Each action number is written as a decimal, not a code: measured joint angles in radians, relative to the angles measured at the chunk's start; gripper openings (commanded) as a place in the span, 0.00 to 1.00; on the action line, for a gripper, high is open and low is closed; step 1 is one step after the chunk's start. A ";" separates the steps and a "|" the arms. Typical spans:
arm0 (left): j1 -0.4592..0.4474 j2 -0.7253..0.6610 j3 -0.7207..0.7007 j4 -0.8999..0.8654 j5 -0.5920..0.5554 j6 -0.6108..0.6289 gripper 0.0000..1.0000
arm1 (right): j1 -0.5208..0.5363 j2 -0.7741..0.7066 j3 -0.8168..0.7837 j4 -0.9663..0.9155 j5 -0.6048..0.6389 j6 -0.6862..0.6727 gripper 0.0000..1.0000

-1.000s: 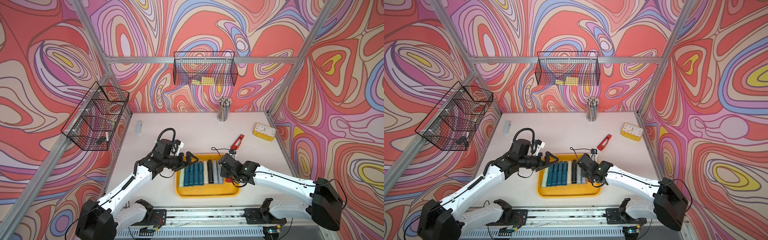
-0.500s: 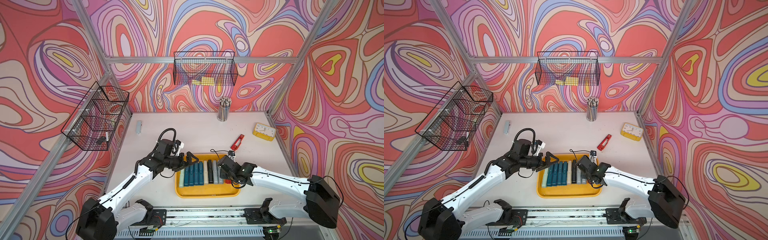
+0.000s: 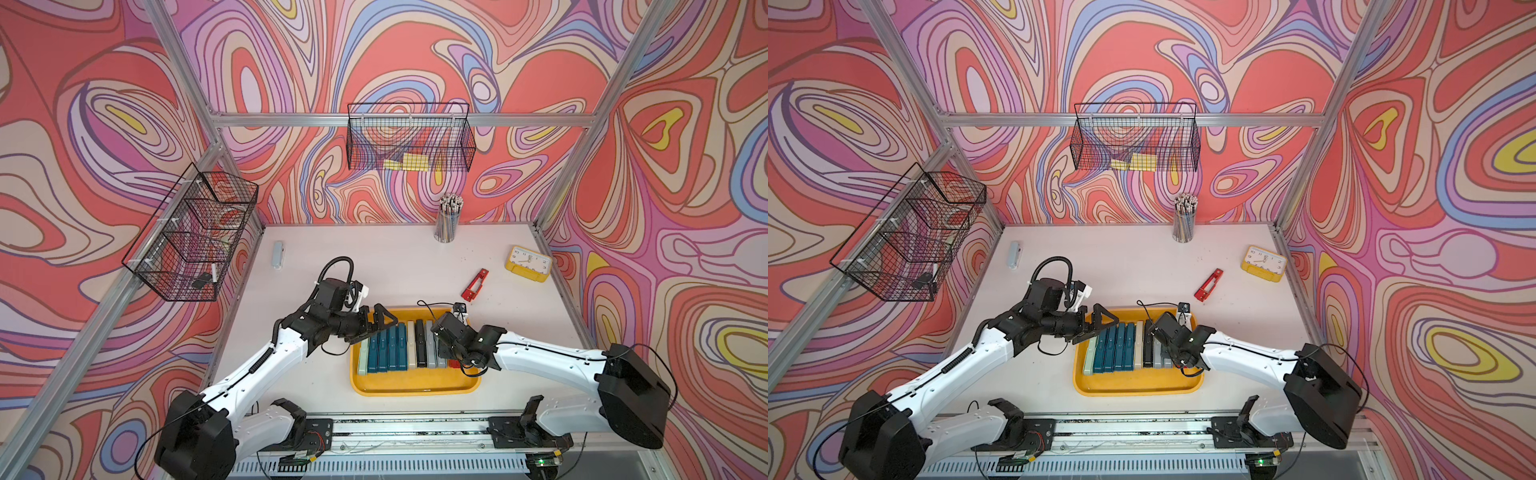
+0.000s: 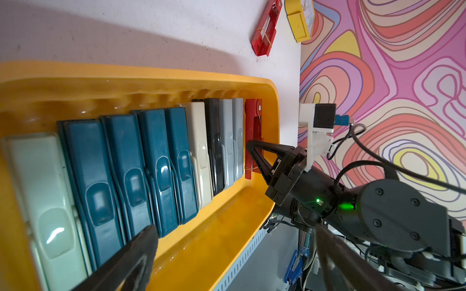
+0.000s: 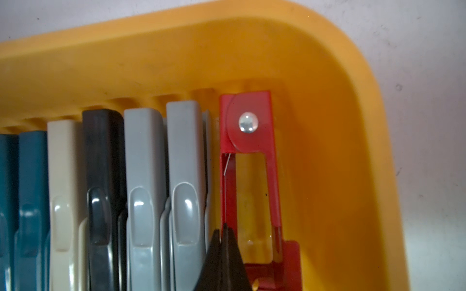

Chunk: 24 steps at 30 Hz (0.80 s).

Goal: Put the pruning pliers into the storage box
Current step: Place the pruning pliers in the storage box.

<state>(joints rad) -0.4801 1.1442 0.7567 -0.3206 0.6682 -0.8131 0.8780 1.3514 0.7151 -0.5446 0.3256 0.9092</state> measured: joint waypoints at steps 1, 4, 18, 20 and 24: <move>0.000 0.002 0.001 0.000 0.000 0.000 0.99 | 0.000 0.001 -0.003 0.002 0.000 0.000 0.00; -0.003 0.005 0.001 0.000 -0.001 0.000 0.99 | 0.000 0.015 -0.006 0.010 0.002 0.000 0.00; -0.006 0.010 0.003 0.000 -0.008 0.000 0.99 | 0.000 0.058 -0.035 0.049 0.005 0.000 0.00; -0.006 0.010 0.003 0.000 -0.008 0.000 0.99 | 0.000 0.066 -0.035 0.053 0.008 0.000 0.00; -0.006 0.010 0.003 0.000 -0.010 0.000 0.99 | 0.000 0.071 -0.035 0.062 0.013 0.000 0.00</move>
<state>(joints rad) -0.4858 1.1545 0.7597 -0.3206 0.6586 -0.8131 0.8780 1.4227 0.6796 -0.4824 0.3382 0.9092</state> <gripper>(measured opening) 0.992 0.045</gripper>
